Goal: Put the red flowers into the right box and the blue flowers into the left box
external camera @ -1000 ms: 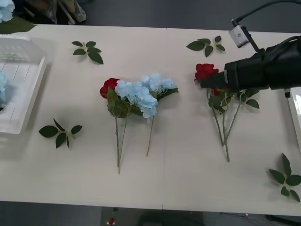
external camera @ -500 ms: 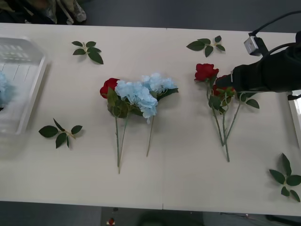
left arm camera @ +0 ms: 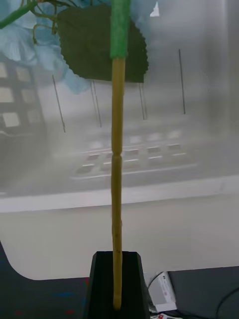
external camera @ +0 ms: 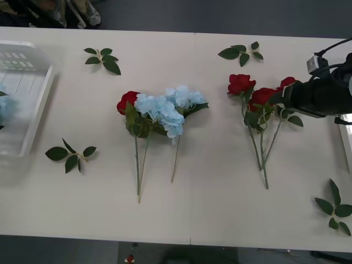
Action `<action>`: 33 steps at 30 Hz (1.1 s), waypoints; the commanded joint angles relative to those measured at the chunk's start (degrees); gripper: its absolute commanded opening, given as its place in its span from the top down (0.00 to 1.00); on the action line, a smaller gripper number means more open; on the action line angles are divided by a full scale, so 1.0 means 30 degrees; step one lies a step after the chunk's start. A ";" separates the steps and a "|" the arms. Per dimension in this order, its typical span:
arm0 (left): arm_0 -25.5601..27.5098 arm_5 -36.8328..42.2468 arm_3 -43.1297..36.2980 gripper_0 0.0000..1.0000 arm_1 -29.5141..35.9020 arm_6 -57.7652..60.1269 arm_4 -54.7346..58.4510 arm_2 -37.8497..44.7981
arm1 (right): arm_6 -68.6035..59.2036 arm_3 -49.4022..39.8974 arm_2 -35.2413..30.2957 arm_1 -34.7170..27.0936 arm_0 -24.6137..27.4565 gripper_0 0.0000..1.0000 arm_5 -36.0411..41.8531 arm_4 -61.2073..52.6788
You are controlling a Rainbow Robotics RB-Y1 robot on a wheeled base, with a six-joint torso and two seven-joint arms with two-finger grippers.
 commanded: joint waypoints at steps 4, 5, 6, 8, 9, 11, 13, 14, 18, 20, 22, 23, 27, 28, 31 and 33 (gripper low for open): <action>-0.1548 -0.1062 0.1417 1.00 0.0269 0.0552 -0.0551 -0.1894 | -0.1100 0.2293 -0.0169 0.0423 -0.1210 0.00 -0.1041 0.1925; -0.1841 -0.1150 0.1652 1.00 0.0269 0.0552 -0.0639 -0.2334 | -0.1100 0.2703 -0.0169 0.0570 -0.1357 0.00 -0.1158 0.2247; -0.2163 -0.1179 0.1827 1.00 0.0240 0.0581 -0.0697 -0.2744 | -0.1100 0.3084 -0.0169 0.0687 -0.1474 0.00 -0.1422 0.2569; -0.2603 -0.1238 0.2238 0.99 0.0094 0.0639 -0.0814 -0.3271 | -0.1100 0.3582 -0.0110 0.0745 -0.1650 0.00 -0.1803 0.2921; -0.2954 -0.1238 0.2472 0.99 -0.0024 0.0669 -0.0932 -0.3564 | -0.1100 0.4022 -0.0052 0.0775 -0.1796 0.00 -0.2125 0.2950; -0.3306 -0.1296 0.2911 0.99 -0.0199 0.0669 -0.1107 -0.3887 | -0.1071 0.4608 0.0153 0.0745 -0.2001 0.00 -0.2594 0.2979; -0.3687 -0.1296 0.3263 0.97 -0.0405 0.0669 -0.1225 -0.4238 | -0.1100 0.5135 0.0505 0.0745 -0.2236 0.00 -0.2946 0.3067; -0.3833 -0.1296 0.3380 0.95 -0.0463 0.0669 -0.1312 -0.4385 | -0.1100 0.5399 0.0710 0.0775 -0.2382 0.00 -0.3121 0.3126; -0.4097 -0.1296 0.3468 0.55 -0.0551 0.0669 -0.1488 -0.4590 | -0.1129 0.6307 0.1120 0.0863 -0.2822 0.00 -0.3473 0.3419; -0.4097 -0.1238 0.3468 0.41 -0.0551 0.0669 -0.1547 -0.4590 | -0.1129 0.6512 0.1208 0.0921 -0.2939 0.00 -0.3444 0.3594; -0.4097 -0.1296 0.3409 0.22 -0.0551 0.0669 -0.1605 -0.4590 | -0.1129 0.6717 0.1442 0.0950 -0.2997 0.00 -0.3502 0.3800; -0.4097 -0.1238 0.3322 0.15 -0.0551 0.0669 -0.1605 -0.4590 | -0.1129 0.6805 0.1647 0.0950 -0.2997 0.00 -0.3590 0.3917; -0.4097 -0.1296 0.2648 0.05 -0.0551 0.0639 -0.1371 -0.4590 | -0.1217 0.7098 0.2087 0.1009 -0.3056 0.00 -0.3971 0.4444; -0.4097 -0.1238 0.2501 0.04 -0.0551 0.0639 -0.1312 -0.4590 | -0.1217 0.7127 0.2087 0.1097 -0.3056 0.00 -0.3942 0.4678; -0.4214 -0.1238 0.2091 0.04 -0.0551 0.0669 -0.1049 -0.4560 | -0.1246 0.7127 0.2116 0.1361 -0.3027 0.00 -0.3971 0.5499; -0.4214 -0.1208 0.1886 0.03 -0.0551 0.0639 -0.0756 -0.4414 | -0.1305 0.7127 0.2116 0.1478 -0.3056 0.00 -0.3971 0.5821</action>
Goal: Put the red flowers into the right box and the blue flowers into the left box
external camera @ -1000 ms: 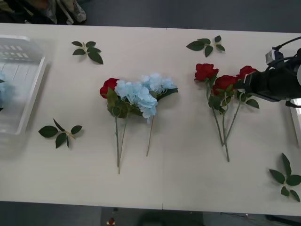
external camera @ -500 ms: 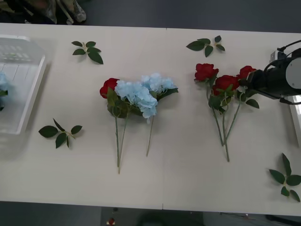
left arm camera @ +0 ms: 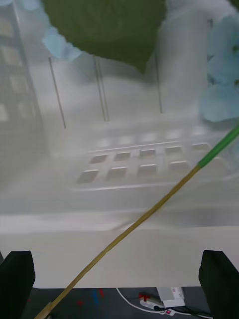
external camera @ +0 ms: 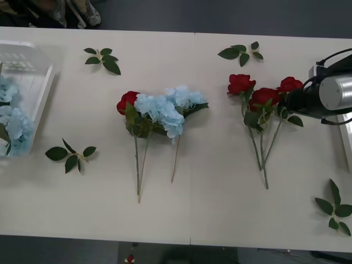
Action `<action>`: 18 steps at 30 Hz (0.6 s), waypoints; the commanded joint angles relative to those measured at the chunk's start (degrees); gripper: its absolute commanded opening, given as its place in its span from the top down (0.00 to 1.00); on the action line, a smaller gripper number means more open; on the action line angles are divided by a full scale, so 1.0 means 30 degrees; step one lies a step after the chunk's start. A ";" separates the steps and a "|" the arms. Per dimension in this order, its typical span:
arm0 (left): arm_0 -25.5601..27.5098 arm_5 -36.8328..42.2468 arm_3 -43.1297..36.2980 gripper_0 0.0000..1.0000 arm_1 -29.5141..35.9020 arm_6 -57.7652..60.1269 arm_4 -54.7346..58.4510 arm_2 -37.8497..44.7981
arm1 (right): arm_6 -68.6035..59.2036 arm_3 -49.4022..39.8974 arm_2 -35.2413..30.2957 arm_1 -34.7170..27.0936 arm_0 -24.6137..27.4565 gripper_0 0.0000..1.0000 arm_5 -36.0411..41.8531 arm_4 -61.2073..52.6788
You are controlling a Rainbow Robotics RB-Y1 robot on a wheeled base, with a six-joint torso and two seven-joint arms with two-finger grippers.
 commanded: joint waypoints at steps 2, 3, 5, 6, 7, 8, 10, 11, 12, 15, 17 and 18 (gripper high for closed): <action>-0.0344 0.0156 -0.0456 0.03 0.0355 0.0574 0.1151 0.0606 | -0.1181 -0.0127 -0.0339 0.0572 -0.0499 0.00 -0.0034 0.0735; -0.0344 0.0362 -0.0456 0.03 0.0384 0.0545 0.1474 0.0753 | -0.1181 0.0020 -0.0339 0.0631 -0.0499 0.00 -0.0093 0.0764; -0.0373 0.0860 -0.0456 0.02 0.0355 0.0457 0.2118 0.1163 | -0.1181 0.0313 -0.0339 0.0777 -0.0528 0.00 -0.0269 0.0852; -0.0344 0.1240 -0.0544 0.01 0.0384 0.0369 0.2470 0.1485 | -0.1181 0.0459 -0.0310 0.0924 -0.0528 0.00 -0.0415 0.0999; -0.0373 0.1446 -0.0632 0.00 0.0384 0.0310 0.2645 0.1661 | -0.1181 0.0518 -0.0281 0.0982 -0.0528 0.00 -0.0503 0.1087; -0.0373 0.2178 -0.1042 0.00 0.0355 0.0281 0.3261 0.2276 | -0.1181 0.0664 -0.0251 0.1100 -0.0528 0.00 -0.0679 0.1380; -0.0373 0.2881 -0.1540 0.00 0.0355 0.0252 0.4315 0.2979 | -0.1181 0.0899 -0.0222 0.1305 -0.0557 0.00 -0.0884 0.1702; -0.0402 0.3057 -0.1745 0.00 0.0355 0.0252 0.4901 0.3302 | -0.1181 0.1016 -0.0193 0.1393 -0.0587 0.00 -0.1001 0.1819; -0.0519 0.3233 -0.2009 0.00 0.0208 0.0252 0.5663 0.3536 | -0.1181 0.1163 -0.0076 0.1510 -0.0704 0.00 -0.1089 0.1936; -0.1135 0.3321 -0.2507 0.00 -0.0348 0.0252 0.6952 0.3624 | -0.1181 0.1661 0.0042 0.1744 -0.0880 0.00 -0.1382 0.2141; -0.1574 0.3321 -0.2800 0.00 -0.1022 0.0310 0.7772 0.3624 | -0.1181 0.1983 0.0188 0.1891 -0.1055 0.00 -0.1587 0.2376; -0.1808 0.3321 -0.2800 0.00 -0.1462 0.0340 0.8124 0.3624 | -0.1181 0.2188 0.0247 0.1949 -0.1143 0.00 -0.1675 0.2405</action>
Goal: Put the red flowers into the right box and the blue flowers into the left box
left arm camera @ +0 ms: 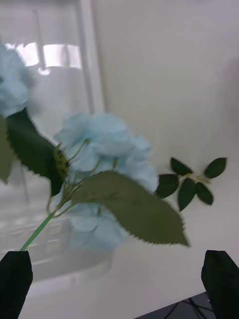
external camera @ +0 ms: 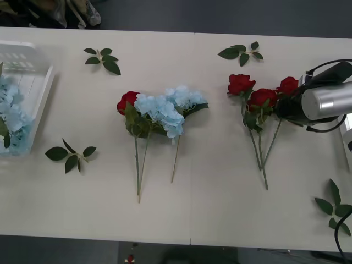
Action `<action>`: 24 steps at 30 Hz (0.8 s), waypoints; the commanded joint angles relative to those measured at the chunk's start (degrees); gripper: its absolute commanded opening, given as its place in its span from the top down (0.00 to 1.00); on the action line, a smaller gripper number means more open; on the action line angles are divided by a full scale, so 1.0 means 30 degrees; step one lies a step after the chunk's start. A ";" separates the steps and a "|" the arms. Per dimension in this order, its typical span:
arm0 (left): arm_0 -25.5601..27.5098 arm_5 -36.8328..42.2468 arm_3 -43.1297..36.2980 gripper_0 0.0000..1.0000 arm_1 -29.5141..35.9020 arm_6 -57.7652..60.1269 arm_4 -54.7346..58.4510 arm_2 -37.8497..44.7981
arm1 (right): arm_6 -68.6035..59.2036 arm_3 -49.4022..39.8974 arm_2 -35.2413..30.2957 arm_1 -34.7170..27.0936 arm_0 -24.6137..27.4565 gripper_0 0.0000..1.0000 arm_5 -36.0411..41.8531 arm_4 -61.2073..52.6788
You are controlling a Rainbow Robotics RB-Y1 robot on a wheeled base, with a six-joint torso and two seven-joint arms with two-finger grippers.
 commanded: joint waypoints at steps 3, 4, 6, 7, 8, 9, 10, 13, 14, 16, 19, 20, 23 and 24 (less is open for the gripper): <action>-0.2072 0.0110 -0.0191 0.00 -0.2271 0.0486 0.1578 -0.0284 | -0.0815 0.0601 0.0397 0.0221 -0.1234 0.01 -0.0411 0.0360; -0.2160 0.0139 -0.0191 0.00 -0.2505 0.0545 0.1636 -0.0284 | -0.0815 0.0601 0.0397 0.0221 -0.1264 0.05 -0.0411 0.0390; -0.2512 0.0198 -0.0191 0.00 -0.3208 0.1131 0.1636 -0.0255 | -0.0815 0.0601 0.0397 0.0280 -0.1293 0.35 -0.0411 0.0419; -0.2629 0.0256 -0.0249 0.00 -0.3472 0.1629 0.1402 -0.0255 | -0.0815 0.0630 0.0397 0.0280 -0.1264 0.46 -0.0411 0.0419; -0.2834 0.0256 -0.0484 0.00 -0.3911 0.2010 0.1021 -0.0284 | -0.0815 0.0601 0.0397 0.0280 -0.1293 0.58 -0.0411 0.0419; -0.3010 0.0286 -0.0660 0.00 -0.4204 0.2156 0.0611 -0.0284 | -0.0815 0.0601 0.0397 0.0309 -0.1293 0.67 -0.0411 0.0419; -0.3127 0.0286 -0.0894 0.00 -0.4497 0.2186 0.0171 -0.0284 | -0.0815 0.0601 0.0397 0.0280 -0.1293 0.76 -0.0411 0.0419; -0.3508 0.0286 -0.1333 0.00 -0.5376 0.2215 -0.1088 -0.0284 | -0.0815 0.0601 0.0397 0.0280 -0.1293 1.00 -0.0411 0.0390; -0.3596 0.0286 -0.1392 0.00 -0.5669 0.2215 -0.1411 -0.0284 | -0.0815 0.0601 0.0397 0.0280 -0.1293 1.00 -0.0411 0.0419; -0.3801 0.0286 -0.1656 0.00 -0.6401 0.2156 -0.2290 -0.0284 | -0.0815 0.0601 0.0397 0.0250 -0.1322 1.00 -0.0411 0.0390; -0.4094 0.0286 -0.2154 0.00 -0.7573 0.2186 -0.3784 -0.0284 | -0.0815 0.0601 0.0397 0.0192 -0.1351 1.00 -0.0411 0.0360; -0.4240 0.0286 -0.2330 0.00 -0.8013 0.2156 -0.4340 -0.0284 | -0.0815 0.0601 0.0397 0.0133 -0.1351 1.00 -0.0411 0.0302; -0.4387 0.0286 -0.2564 0.00 -0.9155 0.2156 -0.5542 -0.0284 | -0.0786 0.0601 0.0397 0.0075 -0.1351 1.00 -0.0411 0.0214; -0.4387 0.0286 -0.2652 0.00 -0.9478 0.2156 -0.5834 -0.0284 | -0.0786 0.0601 0.0397 0.0075 -0.1322 1.00 -0.0411 0.0214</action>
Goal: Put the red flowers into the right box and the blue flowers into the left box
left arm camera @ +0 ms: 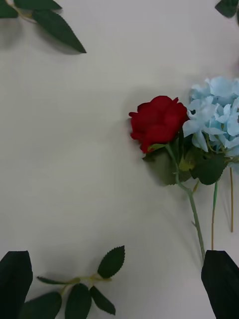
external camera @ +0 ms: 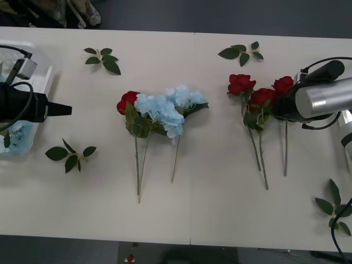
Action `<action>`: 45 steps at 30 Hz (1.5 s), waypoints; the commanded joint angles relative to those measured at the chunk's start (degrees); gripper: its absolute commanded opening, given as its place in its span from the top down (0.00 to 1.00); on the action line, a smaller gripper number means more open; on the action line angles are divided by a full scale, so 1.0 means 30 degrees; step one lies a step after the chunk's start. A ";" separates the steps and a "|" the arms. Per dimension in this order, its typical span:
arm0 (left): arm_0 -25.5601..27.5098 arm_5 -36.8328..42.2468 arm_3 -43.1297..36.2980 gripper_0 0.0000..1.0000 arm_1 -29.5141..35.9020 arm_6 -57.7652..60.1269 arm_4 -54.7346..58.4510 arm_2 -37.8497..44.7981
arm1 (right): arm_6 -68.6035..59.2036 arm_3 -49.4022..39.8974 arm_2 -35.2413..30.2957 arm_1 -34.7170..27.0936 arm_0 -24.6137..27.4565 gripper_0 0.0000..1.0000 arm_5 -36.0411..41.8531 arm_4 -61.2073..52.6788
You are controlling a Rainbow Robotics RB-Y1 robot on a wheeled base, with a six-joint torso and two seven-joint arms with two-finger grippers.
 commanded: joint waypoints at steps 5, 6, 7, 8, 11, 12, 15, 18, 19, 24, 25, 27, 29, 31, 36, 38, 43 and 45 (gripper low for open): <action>-0.0813 0.0059 -0.1037 0.00 -0.2306 0.0334 -0.2726 -0.0330 | -0.0727 -0.0334 -0.0319 -0.0227 -0.0633 1.00 -0.0054 -0.0158; -0.0960 0.0059 -0.1007 0.00 -0.2452 0.0334 -0.3048 -0.0564 | -0.0727 -0.0334 -0.0378 -0.0256 -0.0663 1.00 -0.0054 -0.0187; -0.1106 0.0059 -0.1007 0.00 -0.2599 0.0363 -0.3341 -0.0828 | -0.0727 -0.0334 -0.0436 -0.0286 -0.0721 1.00 -0.0054 -0.0217; -0.1312 0.0059 -0.1007 0.00 -0.2833 0.0422 -0.3810 -0.1091 | -0.0639 -0.0334 -0.0583 -0.0315 -0.0780 1.00 0.0004 -0.0275; -0.1692 0.0030 -0.0978 0.00 -0.3419 0.0598 -0.4776 -0.1560 | -0.0463 -0.0451 -0.1022 -0.0491 -0.0985 1.00 0.0180 -0.0656; -0.1810 0.0059 -0.0949 0.00 -0.3712 0.0715 -0.5216 -0.1677 | -0.0376 -0.0715 -0.1198 -0.0666 -0.1131 1.00 0.0473 -0.0978; -0.2073 0.0030 -0.0802 0.00 -0.4679 0.0920 -0.6417 -0.1824 | -0.0112 -0.1799 -0.1960 -0.1194 -0.1190 1.00 0.1615 -0.1769; -0.2513 0.0030 -0.0509 0.00 -0.5411 0.1125 -0.7384 -0.2117 | 0.0210 -0.3147 -0.2311 -0.1868 -0.1161 1.00 0.2992 -0.2385; -0.2659 0.0030 -0.0304 0.00 -0.5704 0.1213 -0.7647 -0.2205 | 0.0357 -0.3733 -0.2311 -0.2248 -0.1161 1.00 0.3461 -0.2648; -0.3626 0.0030 0.1044 0.00 -0.6613 0.1272 -0.8204 -0.3084 | 0.0972 -0.5637 -0.2311 -0.4446 -0.1161 1.00 0.4955 -0.4318; -0.3772 0.0030 0.1190 0.00 -0.6642 0.1301 -0.8233 -0.3230 | 0.1060 -0.5725 -0.2311 -0.4739 -0.1161 1.00 0.5043 -0.4523; -0.4153 0.0001 0.1805 0.00 -0.6876 0.1360 -0.8292 -0.3728 | 0.2144 -0.5871 -0.2311 -0.5998 -0.1073 1.00 0.5131 -0.5344; -0.4241 0.0001 0.2069 0.00 -0.6993 0.1447 -0.8292 -0.3933 | 0.2730 -0.5871 -0.2311 -0.6672 -0.0956 1.00 0.5131 -0.5725; -0.4358 0.0030 0.2391 0.00 -0.7198 0.1535 -0.8292 -0.4226 | 0.3521 -0.5842 -0.2458 -0.7786 -0.0692 1.00 0.5102 -0.6076; -0.4358 0.0001 0.2450 0.00 -0.7345 0.1916 -0.8321 -0.4871 | 0.5044 -0.4875 -0.2927 -0.9221 -0.0047 1.00 0.5043 -0.6633; -0.4388 0.0030 0.2420 0.00 -0.7316 0.2092 -0.8233 -0.5252 | 0.6128 -0.4201 -0.2927 -0.9866 0.0158 1.00 0.4897 -0.6721; -0.4388 0.0030 0.2508 0.00 -0.7316 0.2561 -0.8233 -0.5896 | 0.7124 -0.1916 -0.2897 -1.0862 0.0539 1.00 0.4076 -0.7980; -0.4388 0.0030 0.2596 0.00 -0.7345 0.2766 -0.8321 -0.6013 | 0.7271 -0.1242 -0.2897 -1.1067 0.0861 1.00 0.3432 -0.8185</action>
